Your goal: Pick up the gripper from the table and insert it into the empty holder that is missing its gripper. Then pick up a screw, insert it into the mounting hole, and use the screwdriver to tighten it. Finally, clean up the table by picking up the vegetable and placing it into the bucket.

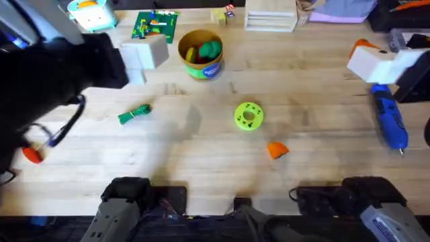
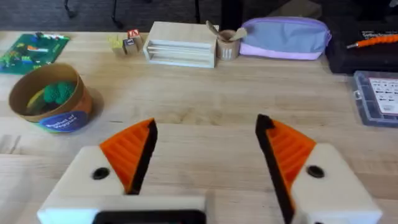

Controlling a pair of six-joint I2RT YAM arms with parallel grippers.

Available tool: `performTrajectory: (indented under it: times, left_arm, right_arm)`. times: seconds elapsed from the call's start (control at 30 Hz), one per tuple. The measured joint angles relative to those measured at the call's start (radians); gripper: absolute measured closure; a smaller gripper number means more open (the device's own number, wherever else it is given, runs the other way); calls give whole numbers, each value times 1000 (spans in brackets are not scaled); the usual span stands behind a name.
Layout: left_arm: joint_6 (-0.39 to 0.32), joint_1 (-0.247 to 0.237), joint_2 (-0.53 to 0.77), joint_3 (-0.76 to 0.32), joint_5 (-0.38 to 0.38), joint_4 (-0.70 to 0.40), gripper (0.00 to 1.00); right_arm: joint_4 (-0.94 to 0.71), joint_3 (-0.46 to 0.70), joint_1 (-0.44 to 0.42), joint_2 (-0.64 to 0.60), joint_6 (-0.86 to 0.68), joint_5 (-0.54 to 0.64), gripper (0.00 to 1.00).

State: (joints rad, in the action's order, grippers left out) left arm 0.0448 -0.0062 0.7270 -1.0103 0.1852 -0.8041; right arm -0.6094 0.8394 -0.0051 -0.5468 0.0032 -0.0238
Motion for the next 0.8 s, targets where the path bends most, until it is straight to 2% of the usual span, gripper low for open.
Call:
performTrajectory:
  times: [0.17,0.23,0.4,0.5,0.57,0.8]
  left_arm:
    - [4,-40,-66,269,46,342,7]
    - [6,-74,-112,400,59,504,7]
    - [18,-159,-227,658,74,784,7]
    - [28,-194,-275,762,79,889,7]
    - [35,-212,-301,811,81,920,7]
    - [43,-262,-417,924,81,939,7]
  right_arm:
    - [0,0,0,0,0,0,10]
    - [0,0,0,0,0,0,10]
    - [0,0,0,0,0,0,10]
    - [0,0,0,0,0,0,11]
    - [0,0,0,0,0,0,11]
    - [0,0,0,0,0,0,10]
